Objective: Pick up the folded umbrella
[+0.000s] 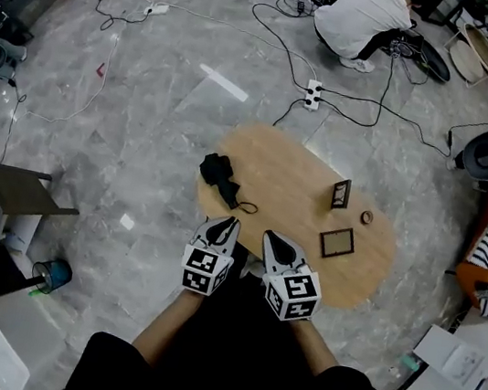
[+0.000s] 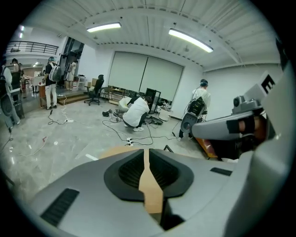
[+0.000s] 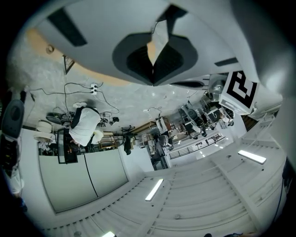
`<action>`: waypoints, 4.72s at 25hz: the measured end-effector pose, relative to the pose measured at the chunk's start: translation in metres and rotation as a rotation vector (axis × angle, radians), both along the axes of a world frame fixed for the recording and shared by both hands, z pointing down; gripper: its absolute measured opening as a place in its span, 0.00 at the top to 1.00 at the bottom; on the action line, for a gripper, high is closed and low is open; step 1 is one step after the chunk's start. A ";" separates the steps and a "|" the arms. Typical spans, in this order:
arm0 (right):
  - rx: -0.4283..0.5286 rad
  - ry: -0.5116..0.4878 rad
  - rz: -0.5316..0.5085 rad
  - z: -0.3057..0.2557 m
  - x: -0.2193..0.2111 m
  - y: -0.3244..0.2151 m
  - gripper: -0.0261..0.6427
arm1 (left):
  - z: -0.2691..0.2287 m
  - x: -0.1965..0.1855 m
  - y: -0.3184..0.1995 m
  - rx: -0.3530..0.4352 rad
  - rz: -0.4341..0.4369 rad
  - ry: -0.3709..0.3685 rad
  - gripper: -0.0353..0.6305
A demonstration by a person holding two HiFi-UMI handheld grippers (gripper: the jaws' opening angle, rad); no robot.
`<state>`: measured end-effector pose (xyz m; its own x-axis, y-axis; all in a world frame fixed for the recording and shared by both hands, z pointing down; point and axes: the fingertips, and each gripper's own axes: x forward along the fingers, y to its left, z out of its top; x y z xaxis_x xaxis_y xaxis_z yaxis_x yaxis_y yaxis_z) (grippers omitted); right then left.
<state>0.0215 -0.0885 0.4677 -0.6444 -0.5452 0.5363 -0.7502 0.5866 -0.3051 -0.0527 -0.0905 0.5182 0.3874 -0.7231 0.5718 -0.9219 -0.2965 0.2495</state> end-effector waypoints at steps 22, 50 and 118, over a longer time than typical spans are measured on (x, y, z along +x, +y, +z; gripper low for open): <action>-0.062 0.105 -0.009 0.029 -0.051 -0.087 0.94 | 0.119 -0.047 -0.090 -0.158 -0.015 -0.017 0.61; -0.144 0.174 -0.007 0.080 -0.067 -0.093 0.94 | 0.285 -0.111 -0.091 -0.502 -0.500 0.193 0.49; -0.370 0.237 0.160 0.156 0.003 -0.061 0.94 | 0.426 -0.110 -0.088 -0.817 -0.632 0.004 0.60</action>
